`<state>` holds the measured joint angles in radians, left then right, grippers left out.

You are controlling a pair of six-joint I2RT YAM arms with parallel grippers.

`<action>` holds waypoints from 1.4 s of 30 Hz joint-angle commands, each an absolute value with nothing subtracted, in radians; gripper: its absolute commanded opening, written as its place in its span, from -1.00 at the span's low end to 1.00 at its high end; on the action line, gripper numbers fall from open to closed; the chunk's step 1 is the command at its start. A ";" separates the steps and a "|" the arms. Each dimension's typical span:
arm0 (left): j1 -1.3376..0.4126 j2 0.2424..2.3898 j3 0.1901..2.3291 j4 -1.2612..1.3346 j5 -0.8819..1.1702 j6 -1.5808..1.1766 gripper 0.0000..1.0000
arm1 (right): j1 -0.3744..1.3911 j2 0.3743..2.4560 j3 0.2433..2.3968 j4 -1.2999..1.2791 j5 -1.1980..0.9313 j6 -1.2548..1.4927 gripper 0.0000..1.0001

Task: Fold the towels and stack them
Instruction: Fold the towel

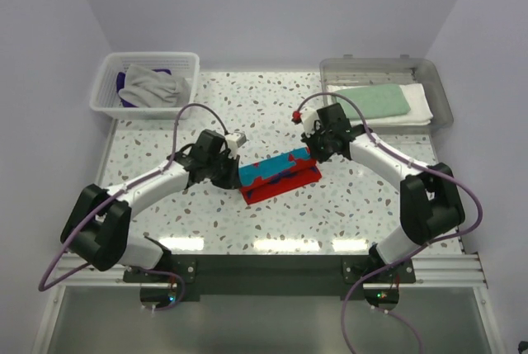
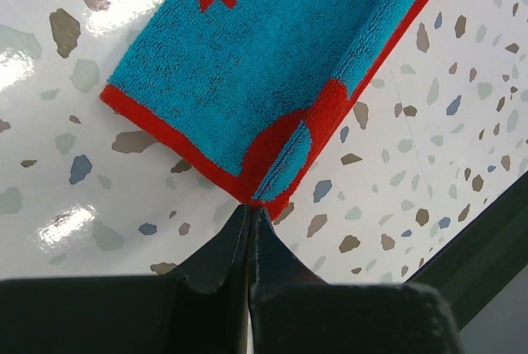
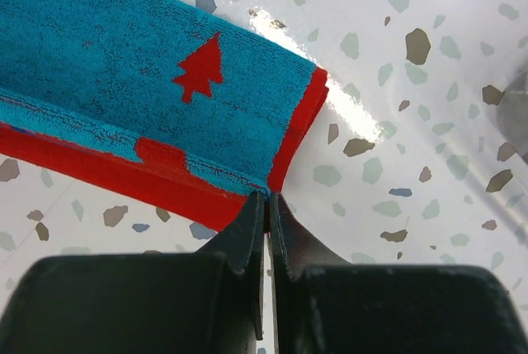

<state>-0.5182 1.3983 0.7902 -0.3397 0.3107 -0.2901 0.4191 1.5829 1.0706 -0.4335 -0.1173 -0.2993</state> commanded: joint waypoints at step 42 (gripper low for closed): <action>-0.683 1.379 0.802 -0.305 0.270 -0.548 -0.23 | 0.402 1.500 0.939 -0.310 -0.292 0.219 -0.18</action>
